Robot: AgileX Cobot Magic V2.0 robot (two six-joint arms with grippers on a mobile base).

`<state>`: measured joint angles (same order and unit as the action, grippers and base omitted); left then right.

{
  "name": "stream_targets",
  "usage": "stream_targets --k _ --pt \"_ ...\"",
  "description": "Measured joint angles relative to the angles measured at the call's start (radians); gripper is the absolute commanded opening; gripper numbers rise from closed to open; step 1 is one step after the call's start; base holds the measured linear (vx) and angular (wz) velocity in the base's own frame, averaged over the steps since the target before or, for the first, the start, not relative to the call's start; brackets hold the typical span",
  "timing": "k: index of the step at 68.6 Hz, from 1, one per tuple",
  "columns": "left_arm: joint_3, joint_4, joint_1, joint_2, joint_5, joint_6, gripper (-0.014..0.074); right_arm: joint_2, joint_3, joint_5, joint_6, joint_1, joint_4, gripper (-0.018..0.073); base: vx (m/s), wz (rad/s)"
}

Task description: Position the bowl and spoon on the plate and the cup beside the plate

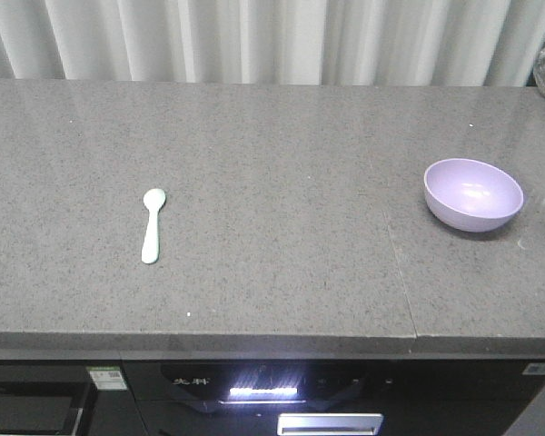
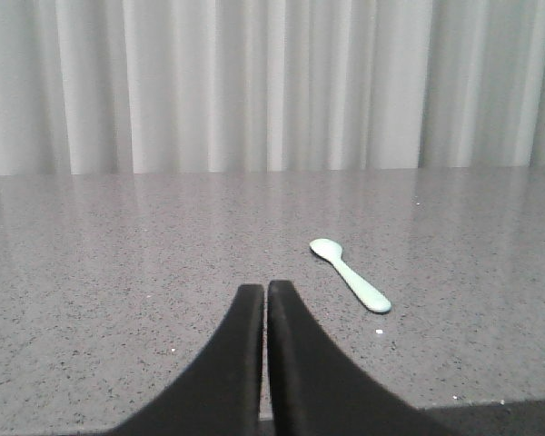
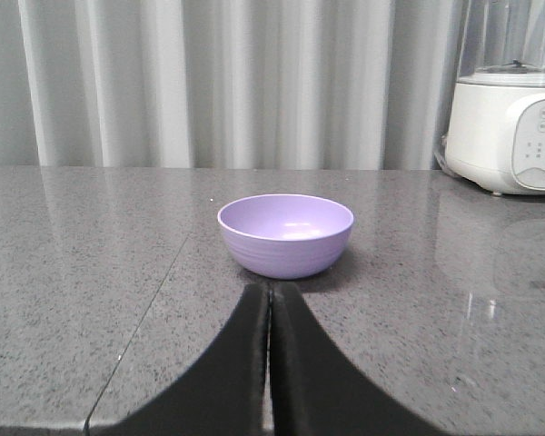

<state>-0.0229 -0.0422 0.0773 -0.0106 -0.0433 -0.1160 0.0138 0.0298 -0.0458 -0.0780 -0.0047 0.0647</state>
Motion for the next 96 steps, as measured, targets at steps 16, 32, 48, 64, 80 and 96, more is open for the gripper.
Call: stream_targets --k 16,32,48,64,80,96 --pt "0.000 0.000 0.000 0.000 0.000 0.000 -0.0006 0.000 0.000 0.000 0.000 0.000 0.000 -0.0006 0.11 0.05" --pt "0.000 0.000 0.000 0.000 0.000 0.000 -0.0006 0.000 0.000 0.000 0.000 0.000 0.000 -0.0006 0.08 0.02" --pt "0.000 0.000 0.000 0.000 0.000 0.000 -0.0006 0.000 0.000 0.000 0.000 0.000 0.000 -0.0006 0.06 0.02" --pt "0.000 0.000 0.000 0.000 0.000 0.000 -0.0006 0.000 0.000 0.000 0.000 0.000 0.000 -0.0006 0.07 0.01" --pt "0.000 0.000 0.000 0.000 0.000 0.000 -0.0006 0.000 0.000 0.000 0.000 0.000 0.000 -0.0006 0.06 0.02" --pt "0.000 0.000 0.000 0.000 0.000 0.000 -0.0006 0.000 0.000 0.000 0.000 0.000 0.000 -0.0006 0.02 0.01"
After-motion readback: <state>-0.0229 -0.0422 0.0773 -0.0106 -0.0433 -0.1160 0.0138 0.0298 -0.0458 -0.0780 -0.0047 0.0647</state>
